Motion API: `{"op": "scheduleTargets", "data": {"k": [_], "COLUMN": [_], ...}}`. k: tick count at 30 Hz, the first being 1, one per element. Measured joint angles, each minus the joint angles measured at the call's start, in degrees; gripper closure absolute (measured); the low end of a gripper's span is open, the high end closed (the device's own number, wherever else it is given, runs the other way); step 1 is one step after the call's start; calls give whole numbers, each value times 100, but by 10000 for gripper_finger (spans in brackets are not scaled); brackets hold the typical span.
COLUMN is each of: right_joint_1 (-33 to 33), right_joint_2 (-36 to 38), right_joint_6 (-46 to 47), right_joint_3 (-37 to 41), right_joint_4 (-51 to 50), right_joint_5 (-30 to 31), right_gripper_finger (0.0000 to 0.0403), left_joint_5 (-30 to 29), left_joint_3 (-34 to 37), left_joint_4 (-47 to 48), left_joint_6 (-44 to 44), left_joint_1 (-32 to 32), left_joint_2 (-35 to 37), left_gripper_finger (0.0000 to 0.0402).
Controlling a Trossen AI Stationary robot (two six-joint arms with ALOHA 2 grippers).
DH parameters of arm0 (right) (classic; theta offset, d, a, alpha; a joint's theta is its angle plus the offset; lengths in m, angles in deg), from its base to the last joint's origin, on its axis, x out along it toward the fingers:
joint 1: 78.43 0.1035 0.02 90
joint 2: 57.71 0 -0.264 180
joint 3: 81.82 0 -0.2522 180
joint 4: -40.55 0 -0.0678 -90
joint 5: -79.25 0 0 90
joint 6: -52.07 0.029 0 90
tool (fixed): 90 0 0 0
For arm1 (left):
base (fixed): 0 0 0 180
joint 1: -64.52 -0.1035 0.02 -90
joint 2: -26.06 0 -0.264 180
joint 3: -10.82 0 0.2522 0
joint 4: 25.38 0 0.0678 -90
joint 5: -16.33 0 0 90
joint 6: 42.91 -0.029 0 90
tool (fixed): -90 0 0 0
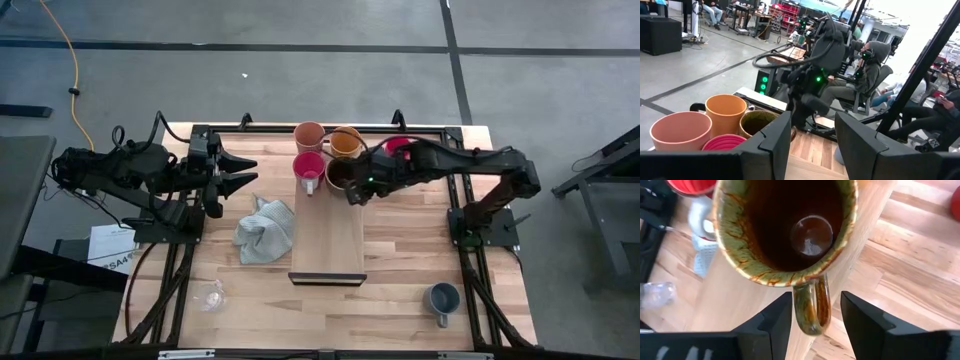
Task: Stack small to large cups/mugs on shelf
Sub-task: Put the blue mug on the shelf
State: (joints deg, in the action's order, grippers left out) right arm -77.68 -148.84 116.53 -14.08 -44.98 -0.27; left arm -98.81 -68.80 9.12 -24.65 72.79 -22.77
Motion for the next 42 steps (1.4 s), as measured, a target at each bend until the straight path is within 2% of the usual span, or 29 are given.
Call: {"op": "scheduleTargets", "data": {"k": [5, 12, 16, 22, 26, 28, 30, 33, 36, 42], "right_joint_1": [2, 178, 472, 997, 1283, 1382, 1503, 1713, 1779, 1561], "right_joint_2": [211, 672, 895, 1036, 1253, 1586, 2128, 3064, 3940, 5368], "right_joint_6": [-74, -1211, -1490, -1068, -999, -887, -592, -161, -52, -1065], "right_joint_3": [0, 0, -2, -2, 32, 415, 1199, 2512, 3608, 5180], "right_joint_4": [0, -11, -345, -1553, -1808, -1705, -1430, -694, 219, 2575], "right_joint_5": [28, 63, 222, 739, 973, 999, 821, 730, 951, 1657], "right_gripper_finger": [242, 242, 242, 242, 242, 242, 242, 242, 242, 242], "left_joint_5": [1, 2, 2, 199, 227, 292, 348, 382, 448, 385], "left_joint_3": [0, 0, 0, 0, 0, 0, 0, 0, 3, 240], "left_joint_4": [2, 36, 115, 599, 709, 677, 624, 655, 694, 512], "left_joint_6": [0, 7, 64, 532, 780, 807, 817, 813, 836, 976], "left_joint_1": [0, 0, 0, -2, 0, 0, 0, 0, 0, 0], "left_joint_2": [-1, 2, -1, 1, -9, -12, -12, -16, -22, -64], "left_gripper_finger": [261, 261, 261, 261, 261, 261, 261, 261, 261, 261]}}
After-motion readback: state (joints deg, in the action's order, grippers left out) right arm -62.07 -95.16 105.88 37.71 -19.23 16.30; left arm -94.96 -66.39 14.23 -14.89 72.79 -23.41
